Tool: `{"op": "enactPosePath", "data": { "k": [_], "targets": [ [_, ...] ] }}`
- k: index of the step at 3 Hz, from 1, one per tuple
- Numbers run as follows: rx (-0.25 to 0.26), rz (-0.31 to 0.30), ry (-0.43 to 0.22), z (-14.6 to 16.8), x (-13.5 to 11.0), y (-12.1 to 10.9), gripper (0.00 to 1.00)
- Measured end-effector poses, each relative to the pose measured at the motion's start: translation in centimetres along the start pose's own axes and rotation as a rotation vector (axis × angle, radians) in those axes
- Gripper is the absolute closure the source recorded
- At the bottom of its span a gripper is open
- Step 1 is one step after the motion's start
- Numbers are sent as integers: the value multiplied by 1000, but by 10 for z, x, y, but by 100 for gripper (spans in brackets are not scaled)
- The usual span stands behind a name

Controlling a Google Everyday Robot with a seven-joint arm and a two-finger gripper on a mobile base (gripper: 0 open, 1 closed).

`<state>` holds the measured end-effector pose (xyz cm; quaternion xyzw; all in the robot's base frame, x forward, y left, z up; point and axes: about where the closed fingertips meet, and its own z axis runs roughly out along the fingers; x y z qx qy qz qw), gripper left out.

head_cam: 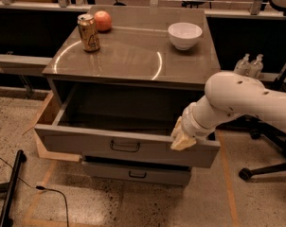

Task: Open top drawer

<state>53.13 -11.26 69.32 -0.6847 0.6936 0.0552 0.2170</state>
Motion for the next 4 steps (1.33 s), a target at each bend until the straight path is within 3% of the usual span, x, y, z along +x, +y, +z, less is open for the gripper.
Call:
{"op": "enactPosePath", "data": {
  "k": [1, 3, 4],
  "targets": [
    [6, -11, -29, -11, -12, 3, 45],
    [73, -64, -43, -37, -29, -18, 1],
    [111, -82, -36, -38, -32, -31, 13]
  ]
}}
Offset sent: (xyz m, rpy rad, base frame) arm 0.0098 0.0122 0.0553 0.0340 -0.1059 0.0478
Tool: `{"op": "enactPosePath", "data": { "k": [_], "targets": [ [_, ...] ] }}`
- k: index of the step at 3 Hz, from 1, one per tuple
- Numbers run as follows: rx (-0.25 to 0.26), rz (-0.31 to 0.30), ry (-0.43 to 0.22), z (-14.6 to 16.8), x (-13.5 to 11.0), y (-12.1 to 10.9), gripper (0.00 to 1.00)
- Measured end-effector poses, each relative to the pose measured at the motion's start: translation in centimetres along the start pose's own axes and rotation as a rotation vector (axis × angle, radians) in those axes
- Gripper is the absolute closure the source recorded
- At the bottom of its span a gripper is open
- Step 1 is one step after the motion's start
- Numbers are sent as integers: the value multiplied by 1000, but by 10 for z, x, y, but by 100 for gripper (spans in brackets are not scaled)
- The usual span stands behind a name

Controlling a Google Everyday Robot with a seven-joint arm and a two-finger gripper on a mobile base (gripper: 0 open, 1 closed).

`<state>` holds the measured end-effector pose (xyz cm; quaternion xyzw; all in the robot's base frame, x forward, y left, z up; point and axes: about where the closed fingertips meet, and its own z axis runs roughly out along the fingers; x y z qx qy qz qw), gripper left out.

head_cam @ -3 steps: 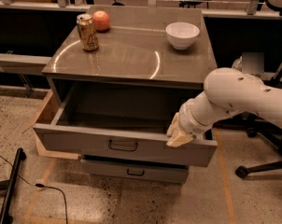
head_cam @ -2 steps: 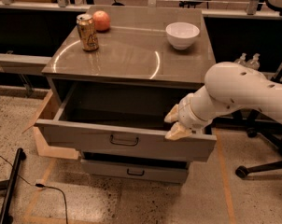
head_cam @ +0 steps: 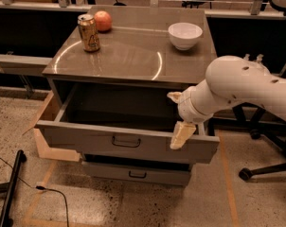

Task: Open top drawer

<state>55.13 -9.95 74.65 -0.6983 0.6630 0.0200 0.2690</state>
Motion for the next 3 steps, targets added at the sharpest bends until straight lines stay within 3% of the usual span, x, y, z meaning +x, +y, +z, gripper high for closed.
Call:
{"op": "enactPosePath", "data": {
  "k": [3],
  "targets": [
    [99, -14, 63, 22, 19, -40, 84]
  ]
}}
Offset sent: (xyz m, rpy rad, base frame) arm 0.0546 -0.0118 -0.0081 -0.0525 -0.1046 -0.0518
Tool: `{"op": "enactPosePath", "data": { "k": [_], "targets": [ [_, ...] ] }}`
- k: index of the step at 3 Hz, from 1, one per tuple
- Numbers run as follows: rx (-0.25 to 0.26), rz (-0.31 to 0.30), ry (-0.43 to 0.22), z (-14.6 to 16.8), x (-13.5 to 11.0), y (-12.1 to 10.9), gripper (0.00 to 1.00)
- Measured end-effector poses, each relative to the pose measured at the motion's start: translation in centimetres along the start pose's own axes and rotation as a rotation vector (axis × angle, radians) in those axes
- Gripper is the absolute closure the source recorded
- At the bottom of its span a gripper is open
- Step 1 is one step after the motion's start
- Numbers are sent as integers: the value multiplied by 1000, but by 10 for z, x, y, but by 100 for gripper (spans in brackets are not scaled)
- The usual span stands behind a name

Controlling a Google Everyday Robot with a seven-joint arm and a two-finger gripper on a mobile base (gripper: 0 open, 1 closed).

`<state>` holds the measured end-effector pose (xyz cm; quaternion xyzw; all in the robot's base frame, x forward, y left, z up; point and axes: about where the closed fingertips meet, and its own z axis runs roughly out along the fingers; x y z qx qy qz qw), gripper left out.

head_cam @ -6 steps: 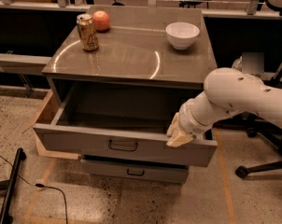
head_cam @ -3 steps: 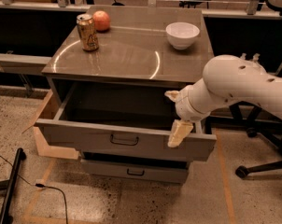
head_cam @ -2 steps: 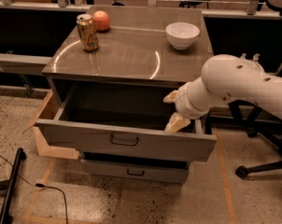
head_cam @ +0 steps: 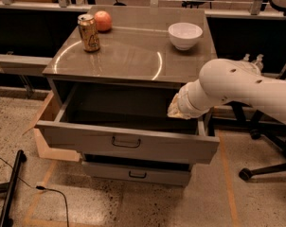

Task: Open top drawer

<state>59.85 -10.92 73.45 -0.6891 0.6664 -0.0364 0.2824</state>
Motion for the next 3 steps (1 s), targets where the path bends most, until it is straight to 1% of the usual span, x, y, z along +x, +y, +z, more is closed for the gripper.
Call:
{"op": "enactPosePath", "data": {
  "k": [1, 2, 3],
  "targets": [
    [16, -18, 53, 17, 6, 2, 100],
    [18, -43, 109, 33, 12, 8, 100],
    [-2, -50, 132, 44, 15, 16, 100]
  ]
}}
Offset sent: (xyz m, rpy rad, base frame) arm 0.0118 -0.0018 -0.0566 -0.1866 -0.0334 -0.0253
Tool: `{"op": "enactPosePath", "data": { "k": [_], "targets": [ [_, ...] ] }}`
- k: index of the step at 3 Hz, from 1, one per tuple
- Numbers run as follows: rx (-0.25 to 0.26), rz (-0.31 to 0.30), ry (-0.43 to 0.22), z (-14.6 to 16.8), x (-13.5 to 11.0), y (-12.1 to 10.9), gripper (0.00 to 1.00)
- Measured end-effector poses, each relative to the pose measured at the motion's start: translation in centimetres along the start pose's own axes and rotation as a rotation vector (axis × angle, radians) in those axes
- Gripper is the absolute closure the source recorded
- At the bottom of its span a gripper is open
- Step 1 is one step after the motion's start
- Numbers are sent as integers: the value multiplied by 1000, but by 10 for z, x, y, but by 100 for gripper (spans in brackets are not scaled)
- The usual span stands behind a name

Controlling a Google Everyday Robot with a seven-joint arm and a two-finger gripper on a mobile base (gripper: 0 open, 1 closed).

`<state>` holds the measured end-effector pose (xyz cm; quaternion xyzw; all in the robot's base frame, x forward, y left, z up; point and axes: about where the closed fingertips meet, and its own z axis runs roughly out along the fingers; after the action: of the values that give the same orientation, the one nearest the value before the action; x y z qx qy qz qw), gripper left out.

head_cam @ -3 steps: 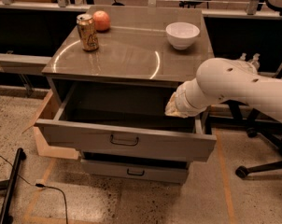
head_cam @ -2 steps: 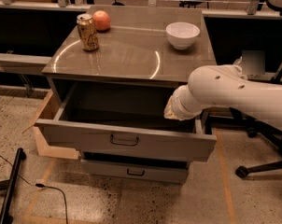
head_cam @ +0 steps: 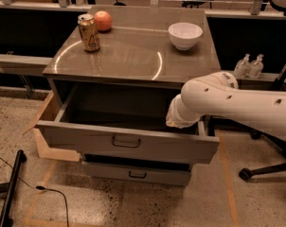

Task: Open top drawer

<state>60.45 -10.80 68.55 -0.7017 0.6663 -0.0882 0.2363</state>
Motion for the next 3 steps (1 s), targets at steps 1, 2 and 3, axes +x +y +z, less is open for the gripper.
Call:
{"op": "enactPosePath", "data": {
  "k": [1, 2, 3],
  "targets": [
    [-58, 3, -20, 9, -3, 11, 100],
    [-120, 19, -46, 14, -6, 26, 100],
    [-184, 30, -66, 15, -8, 44, 100]
  ]
}}
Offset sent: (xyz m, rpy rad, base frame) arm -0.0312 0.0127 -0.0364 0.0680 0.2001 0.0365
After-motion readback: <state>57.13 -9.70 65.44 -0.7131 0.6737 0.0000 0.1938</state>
